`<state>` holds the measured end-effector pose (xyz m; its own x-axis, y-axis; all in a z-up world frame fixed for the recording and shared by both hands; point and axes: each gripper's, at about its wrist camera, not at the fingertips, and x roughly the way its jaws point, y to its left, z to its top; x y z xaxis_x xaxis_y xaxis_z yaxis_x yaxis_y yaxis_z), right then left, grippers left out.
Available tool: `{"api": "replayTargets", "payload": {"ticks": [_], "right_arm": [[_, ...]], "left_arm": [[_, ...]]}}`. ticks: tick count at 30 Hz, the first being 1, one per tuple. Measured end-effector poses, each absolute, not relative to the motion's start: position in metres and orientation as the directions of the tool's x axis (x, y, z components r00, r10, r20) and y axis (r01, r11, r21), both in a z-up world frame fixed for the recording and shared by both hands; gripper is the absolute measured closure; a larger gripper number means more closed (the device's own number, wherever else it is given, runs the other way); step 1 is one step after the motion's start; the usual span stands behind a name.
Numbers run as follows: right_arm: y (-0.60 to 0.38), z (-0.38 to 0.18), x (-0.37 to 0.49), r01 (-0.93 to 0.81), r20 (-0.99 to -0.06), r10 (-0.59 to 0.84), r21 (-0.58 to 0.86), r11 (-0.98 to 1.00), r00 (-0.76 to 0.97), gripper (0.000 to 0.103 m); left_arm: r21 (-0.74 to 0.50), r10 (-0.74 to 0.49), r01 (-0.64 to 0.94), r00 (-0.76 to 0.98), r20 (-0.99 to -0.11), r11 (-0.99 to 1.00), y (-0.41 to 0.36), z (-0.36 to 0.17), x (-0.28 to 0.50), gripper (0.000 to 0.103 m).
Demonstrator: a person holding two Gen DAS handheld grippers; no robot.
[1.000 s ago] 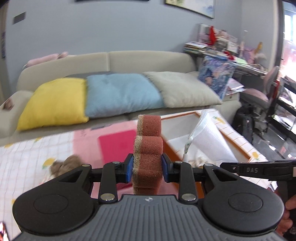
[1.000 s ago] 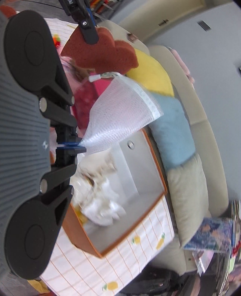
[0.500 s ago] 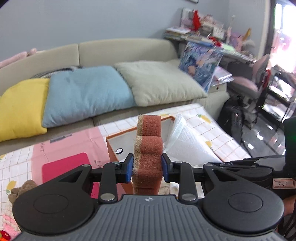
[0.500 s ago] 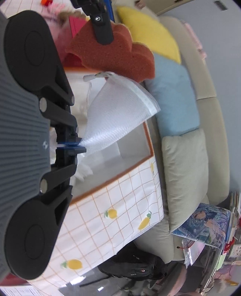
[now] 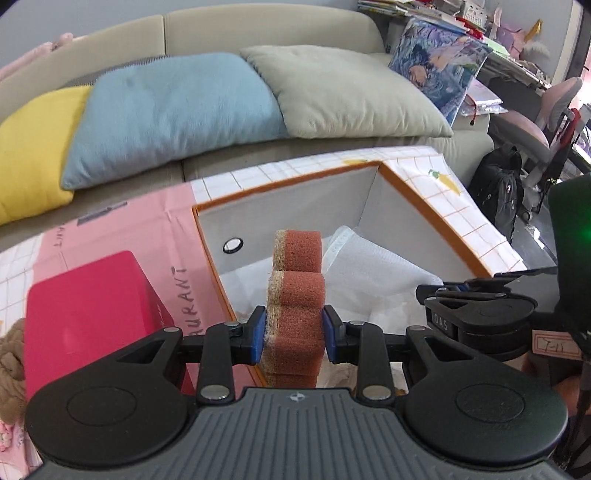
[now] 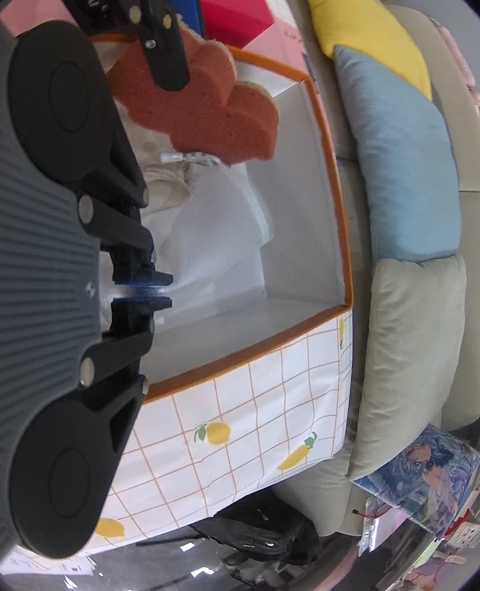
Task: Organize soft objects
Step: 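Open both grippers to drop the sponge and mesh bag into the box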
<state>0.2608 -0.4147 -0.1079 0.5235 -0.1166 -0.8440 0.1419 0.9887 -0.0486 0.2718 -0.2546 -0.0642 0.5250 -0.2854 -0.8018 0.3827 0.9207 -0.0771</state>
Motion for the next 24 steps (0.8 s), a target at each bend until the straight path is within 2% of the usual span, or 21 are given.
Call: {"api": "replayTargets", "payload": {"ticks": [4, 7, 9, 10, 12, 16, 24], "right_arm": [[-0.41, -0.11, 0.261, 0.128, -0.849, -0.126, -0.069, 0.989, 0.513, 0.094], [-0.406, -0.107, 0.259, 0.117, -0.846, -0.128, -0.078, 0.99, 0.517, 0.083], [-0.404, -0.104, 0.257, 0.109, -0.845, -0.124, -0.079, 0.991, 0.519, 0.076], [-0.403, -0.102, 0.257, 0.106, -0.845, -0.123, -0.08, 0.991, 0.52, 0.072], [-0.4, -0.099, 0.255, 0.098, -0.846, -0.126, -0.087, 0.991, 0.518, 0.072], [-0.399, -0.087, 0.248, 0.1, -0.839, -0.132, -0.092, 0.991, 0.528, 0.06], [-0.389, -0.06, 0.215, 0.104, -0.813, -0.129, -0.084, 0.991, 0.568, 0.039]], "left_arm": [[-0.065, -0.274, 0.388, 0.514, -0.813, 0.919, -0.255, -0.069, 0.273, 0.067], [-0.072, -0.284, 0.391, 0.517, -0.807, 0.918, -0.254, -0.067, 0.272, 0.057], [-0.072, -0.29, 0.397, 0.523, -0.802, 0.915, -0.253, -0.064, 0.269, 0.055], [-0.075, -0.293, 0.395, 0.53, -0.796, 0.916, -0.252, -0.062, 0.268, 0.05], [-0.09, -0.308, 0.393, 0.537, -0.786, 0.915, -0.251, -0.056, 0.266, 0.039], [-0.086, -0.316, 0.397, 0.56, -0.766, 0.914, -0.246, -0.04, 0.259, 0.028], [-0.139, -0.35, 0.364, 0.616, -0.706, 0.921, -0.218, -0.006, 0.231, 0.019]]}}
